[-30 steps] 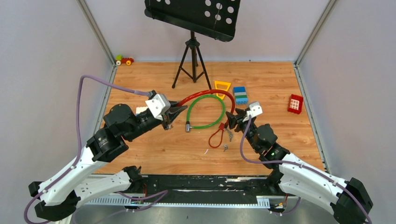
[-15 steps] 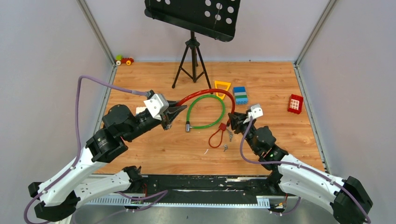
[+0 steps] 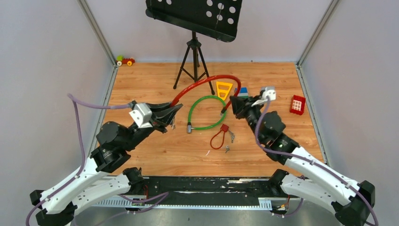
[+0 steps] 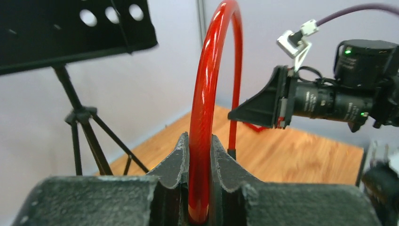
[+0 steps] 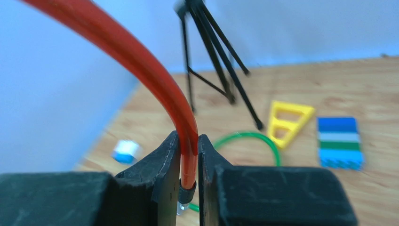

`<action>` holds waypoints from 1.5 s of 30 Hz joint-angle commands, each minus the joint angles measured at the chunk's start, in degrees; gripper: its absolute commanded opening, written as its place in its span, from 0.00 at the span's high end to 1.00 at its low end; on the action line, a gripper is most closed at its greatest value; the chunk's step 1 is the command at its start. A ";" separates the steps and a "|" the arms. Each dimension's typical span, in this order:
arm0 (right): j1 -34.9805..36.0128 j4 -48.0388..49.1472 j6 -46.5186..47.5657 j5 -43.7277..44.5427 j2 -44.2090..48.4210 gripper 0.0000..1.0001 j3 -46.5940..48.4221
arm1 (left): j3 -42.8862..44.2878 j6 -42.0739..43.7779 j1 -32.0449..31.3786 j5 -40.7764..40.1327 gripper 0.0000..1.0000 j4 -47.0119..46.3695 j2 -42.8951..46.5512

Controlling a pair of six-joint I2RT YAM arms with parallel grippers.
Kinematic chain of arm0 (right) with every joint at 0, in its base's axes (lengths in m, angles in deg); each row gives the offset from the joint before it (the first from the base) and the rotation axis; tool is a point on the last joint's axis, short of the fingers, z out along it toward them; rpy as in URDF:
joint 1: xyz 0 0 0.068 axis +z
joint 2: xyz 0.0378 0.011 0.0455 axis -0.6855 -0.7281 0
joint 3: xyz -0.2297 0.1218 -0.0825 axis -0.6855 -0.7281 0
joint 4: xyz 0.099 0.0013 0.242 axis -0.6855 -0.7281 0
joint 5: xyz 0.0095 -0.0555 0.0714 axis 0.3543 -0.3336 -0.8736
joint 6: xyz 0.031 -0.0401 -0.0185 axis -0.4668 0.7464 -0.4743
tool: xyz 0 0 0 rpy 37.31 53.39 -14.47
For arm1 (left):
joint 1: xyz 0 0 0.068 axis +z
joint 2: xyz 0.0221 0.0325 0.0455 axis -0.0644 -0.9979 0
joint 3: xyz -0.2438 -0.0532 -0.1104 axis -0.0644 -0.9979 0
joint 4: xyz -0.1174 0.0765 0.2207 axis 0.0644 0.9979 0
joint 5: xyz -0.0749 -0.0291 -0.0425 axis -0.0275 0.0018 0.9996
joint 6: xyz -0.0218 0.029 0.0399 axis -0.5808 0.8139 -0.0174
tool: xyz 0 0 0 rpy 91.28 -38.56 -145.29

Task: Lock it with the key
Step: Lock the lock.

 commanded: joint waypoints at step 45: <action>42.77 37.74 6.80 17.77 -13.60 1.00 31.55 | -5.33 -10.93 0.11 33.48 1.00 -61.73 0.98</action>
